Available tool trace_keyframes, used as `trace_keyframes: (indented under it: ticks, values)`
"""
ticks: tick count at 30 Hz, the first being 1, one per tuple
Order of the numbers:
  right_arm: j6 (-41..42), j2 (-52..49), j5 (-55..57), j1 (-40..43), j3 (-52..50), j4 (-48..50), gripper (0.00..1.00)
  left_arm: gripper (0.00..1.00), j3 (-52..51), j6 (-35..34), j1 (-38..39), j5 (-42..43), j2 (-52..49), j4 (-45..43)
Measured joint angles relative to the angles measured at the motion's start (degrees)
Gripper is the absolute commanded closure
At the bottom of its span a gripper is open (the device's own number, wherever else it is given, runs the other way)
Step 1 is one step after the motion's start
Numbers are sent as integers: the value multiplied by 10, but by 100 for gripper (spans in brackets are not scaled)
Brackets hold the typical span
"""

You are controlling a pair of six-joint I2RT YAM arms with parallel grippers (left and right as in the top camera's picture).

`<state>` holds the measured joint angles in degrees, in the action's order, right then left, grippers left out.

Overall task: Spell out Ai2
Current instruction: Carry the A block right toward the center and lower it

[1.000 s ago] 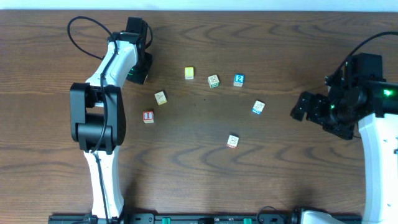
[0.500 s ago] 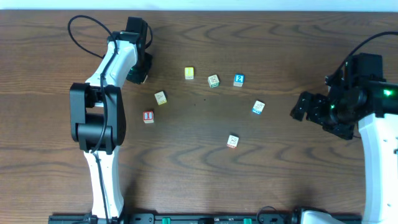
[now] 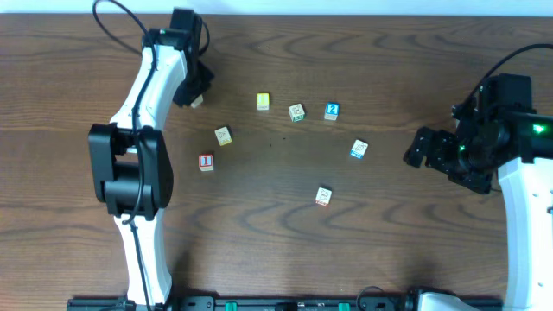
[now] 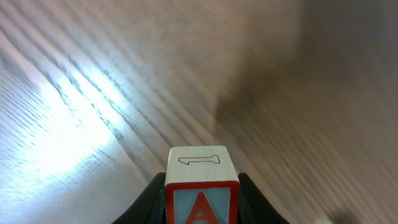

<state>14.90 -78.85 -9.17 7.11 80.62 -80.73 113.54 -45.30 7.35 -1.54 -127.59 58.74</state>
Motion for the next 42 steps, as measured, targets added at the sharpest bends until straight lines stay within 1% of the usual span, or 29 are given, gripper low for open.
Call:
trace_keyframes:
  ticks: [4,7,10,16,20,25,33,42]
  values:
    - [0,0,0,0,0,0,1,86,33,84,25,0,18,28]
    - [0,0,0,0,0,-2,1,85,39,144,59,0,21,51]
    - [0,0,0,0,0,-6,1,83,39,184,94,-2,21,72]
    - [0,0,0,0,0,-19,1,84,39,228,139,-1,21,85]
    - [0,0,0,0,0,-23,1,85,37,242,149,0,21,82]
    - [0,0,0,0,0,-26,1,89,12,247,152,1,21,43]
    - [0,0,0,0,0,-28,1,90,-66,249,154,29,21,-21]
    - [0,0,0,0,0,-28,1,91,-92,262,174,46,21,-46]
